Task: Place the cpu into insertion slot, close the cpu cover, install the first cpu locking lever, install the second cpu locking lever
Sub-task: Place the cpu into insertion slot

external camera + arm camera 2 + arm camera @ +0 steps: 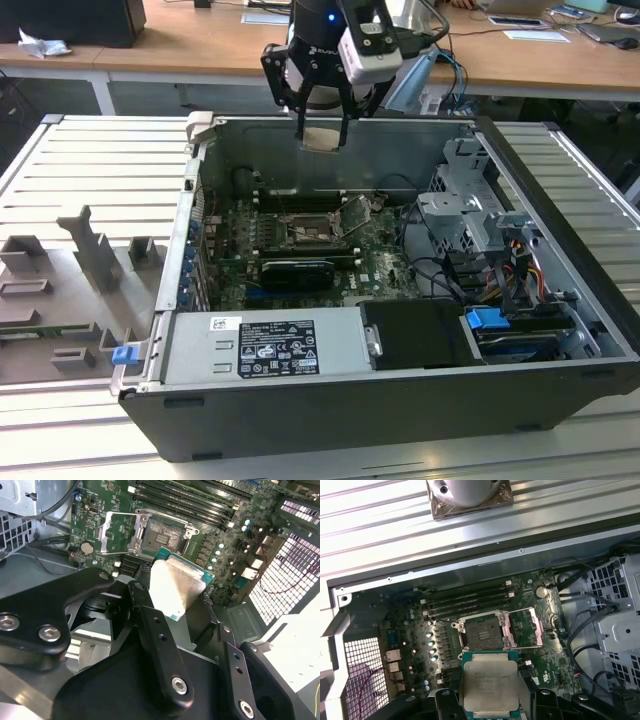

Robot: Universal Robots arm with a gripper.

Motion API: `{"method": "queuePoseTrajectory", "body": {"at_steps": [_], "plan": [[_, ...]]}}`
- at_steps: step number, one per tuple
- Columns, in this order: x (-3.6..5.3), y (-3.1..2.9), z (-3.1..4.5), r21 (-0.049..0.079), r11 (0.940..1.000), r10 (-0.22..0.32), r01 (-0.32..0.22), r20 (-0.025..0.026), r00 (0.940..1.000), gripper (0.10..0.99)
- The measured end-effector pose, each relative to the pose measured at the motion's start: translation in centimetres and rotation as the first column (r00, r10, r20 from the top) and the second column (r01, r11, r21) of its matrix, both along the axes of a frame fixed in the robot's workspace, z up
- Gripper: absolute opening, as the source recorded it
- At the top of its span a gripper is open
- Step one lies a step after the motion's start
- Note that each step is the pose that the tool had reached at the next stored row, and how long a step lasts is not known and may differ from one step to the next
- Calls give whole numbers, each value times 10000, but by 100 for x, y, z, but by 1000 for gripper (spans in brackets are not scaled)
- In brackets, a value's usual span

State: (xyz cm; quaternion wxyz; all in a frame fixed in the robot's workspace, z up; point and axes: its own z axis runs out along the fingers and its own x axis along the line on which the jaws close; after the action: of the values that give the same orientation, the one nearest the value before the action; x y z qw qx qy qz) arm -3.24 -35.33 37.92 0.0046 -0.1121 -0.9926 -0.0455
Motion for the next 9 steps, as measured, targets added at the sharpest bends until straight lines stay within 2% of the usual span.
{"method": "queuePoseTrajectory", "body": {"at_steps": [9], "plan": [[0, 0, 0, 0, 9991, -414, 414, 0, 9991, 529]]}}
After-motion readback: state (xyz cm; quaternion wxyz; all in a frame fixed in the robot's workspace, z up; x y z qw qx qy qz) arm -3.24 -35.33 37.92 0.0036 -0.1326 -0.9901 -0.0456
